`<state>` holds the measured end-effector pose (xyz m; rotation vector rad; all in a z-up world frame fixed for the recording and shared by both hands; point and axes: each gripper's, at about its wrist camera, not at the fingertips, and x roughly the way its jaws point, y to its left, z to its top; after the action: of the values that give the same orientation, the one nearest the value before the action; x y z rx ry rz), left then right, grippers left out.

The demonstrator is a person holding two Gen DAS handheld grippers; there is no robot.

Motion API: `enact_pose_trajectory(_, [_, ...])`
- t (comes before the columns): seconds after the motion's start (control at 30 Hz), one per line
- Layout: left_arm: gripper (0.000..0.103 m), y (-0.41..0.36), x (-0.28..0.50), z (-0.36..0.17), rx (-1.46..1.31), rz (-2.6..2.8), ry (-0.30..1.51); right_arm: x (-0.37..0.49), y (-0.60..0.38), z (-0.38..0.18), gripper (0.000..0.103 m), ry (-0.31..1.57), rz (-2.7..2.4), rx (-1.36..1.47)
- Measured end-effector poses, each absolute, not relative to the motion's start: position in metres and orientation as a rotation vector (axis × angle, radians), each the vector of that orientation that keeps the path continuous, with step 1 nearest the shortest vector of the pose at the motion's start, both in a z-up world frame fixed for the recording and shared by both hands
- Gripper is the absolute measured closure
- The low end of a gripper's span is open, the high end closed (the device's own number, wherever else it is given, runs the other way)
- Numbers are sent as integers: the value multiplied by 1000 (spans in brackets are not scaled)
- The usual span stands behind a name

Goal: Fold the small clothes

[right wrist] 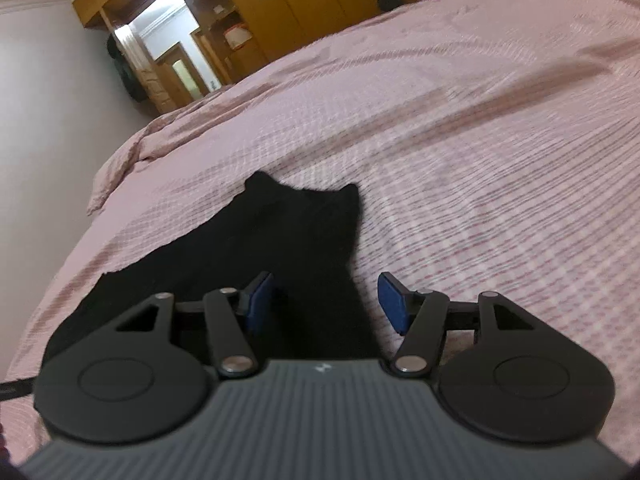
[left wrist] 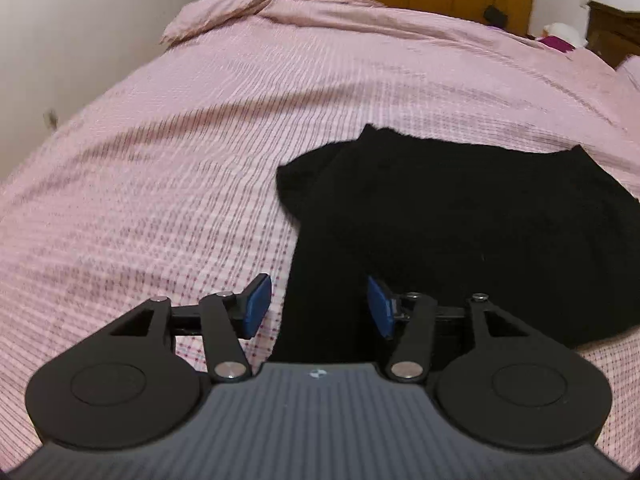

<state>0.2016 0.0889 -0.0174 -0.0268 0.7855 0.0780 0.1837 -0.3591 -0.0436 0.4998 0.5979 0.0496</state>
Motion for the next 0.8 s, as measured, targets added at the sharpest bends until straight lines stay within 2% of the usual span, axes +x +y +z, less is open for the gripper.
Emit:
enact_pose_trajectory(0.1, [41,95,204,-20,-77,80,795,192,-355,-59,43,610,48,531])
enact_pose_trajectory(0.2, [41,98,206,-21,-102,76,805,187,-349,-71,40,540,58,516])
enact_pose_trajectory(0.8, [29,101,205,-26,-158,112,823,178,-358,-82,39,477,89,568])
